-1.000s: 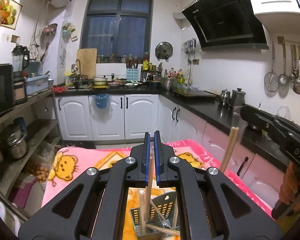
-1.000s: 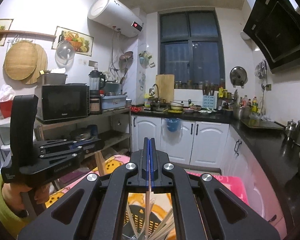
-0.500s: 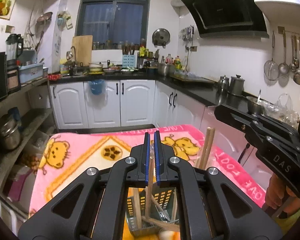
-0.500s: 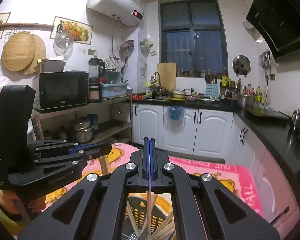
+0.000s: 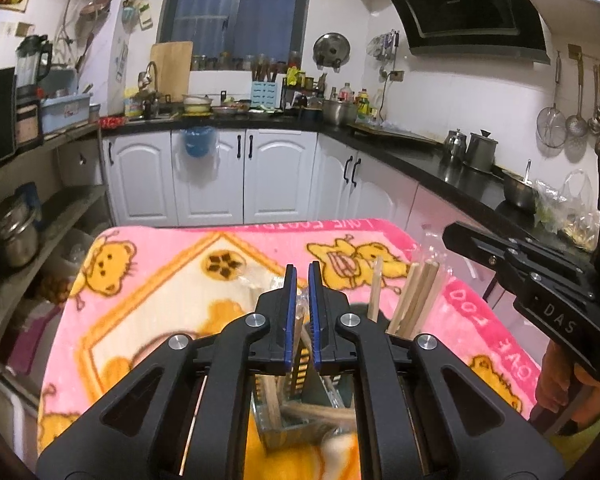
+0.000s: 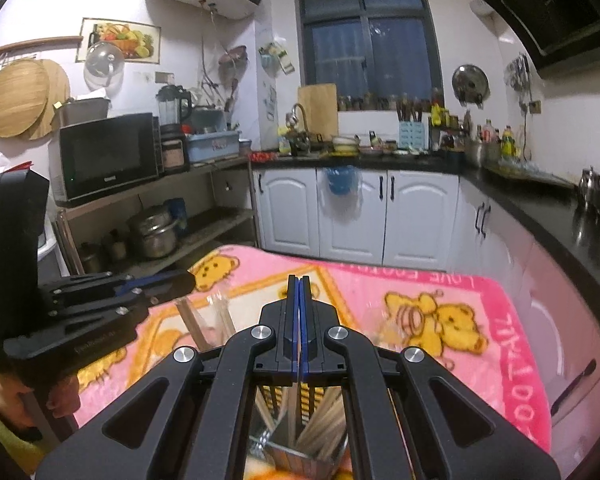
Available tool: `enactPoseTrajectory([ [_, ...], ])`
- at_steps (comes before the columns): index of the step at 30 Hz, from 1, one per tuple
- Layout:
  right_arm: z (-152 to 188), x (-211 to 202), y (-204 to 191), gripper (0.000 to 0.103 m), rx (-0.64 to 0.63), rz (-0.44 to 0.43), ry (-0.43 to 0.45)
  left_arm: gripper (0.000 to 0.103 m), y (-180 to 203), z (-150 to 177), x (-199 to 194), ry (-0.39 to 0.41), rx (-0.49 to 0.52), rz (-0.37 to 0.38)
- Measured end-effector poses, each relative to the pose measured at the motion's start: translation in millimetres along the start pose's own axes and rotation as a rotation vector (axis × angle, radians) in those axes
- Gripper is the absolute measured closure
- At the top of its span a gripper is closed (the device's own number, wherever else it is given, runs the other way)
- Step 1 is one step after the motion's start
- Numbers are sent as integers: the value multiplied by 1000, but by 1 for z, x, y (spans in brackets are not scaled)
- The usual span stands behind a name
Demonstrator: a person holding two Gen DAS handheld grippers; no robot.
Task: Organize utensils
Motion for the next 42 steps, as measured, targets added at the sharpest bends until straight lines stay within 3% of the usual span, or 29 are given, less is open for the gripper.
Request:
enactPoseTrajectory([
  [3, 9, -2, 4, 101, 6, 6, -21, 98, -2, 5, -3, -6, -2, -9],
  [5, 15, -4, 8, 88, 16, 5, -39, 93, -4, 9, -6, -10, -15, -7],
  [7, 20, -8, 13, 79, 23, 10, -51, 79, -5, 13, -10, -10, -20, -10],
  [11, 30, -17, 22, 75, 34, 24, -69, 72, -6, 17, -17, -14, -31, -9],
  [25, 72, -56, 27, 54, 36, 34, -103, 17, 0, 44, -54, -5, -70, -19],
  [28, 80, -66, 27, 49, 30, 39, -98, 11, 4, 52, -62, -4, -65, -25],
  [42, 125, -103, 16, 19, 26, 90, -67, 11, 35, 107, -74, -8, -37, -69],
])
Point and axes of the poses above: each gripper's, at about its wrist camera, not at the fingertips, and x roughly the way its jaws point, y to its right, z to its underside, the point moved 2 cm from there along x, roughly the way its jaws point, and after that the axes turned 8 degrees about z, right-handed, at the moved point
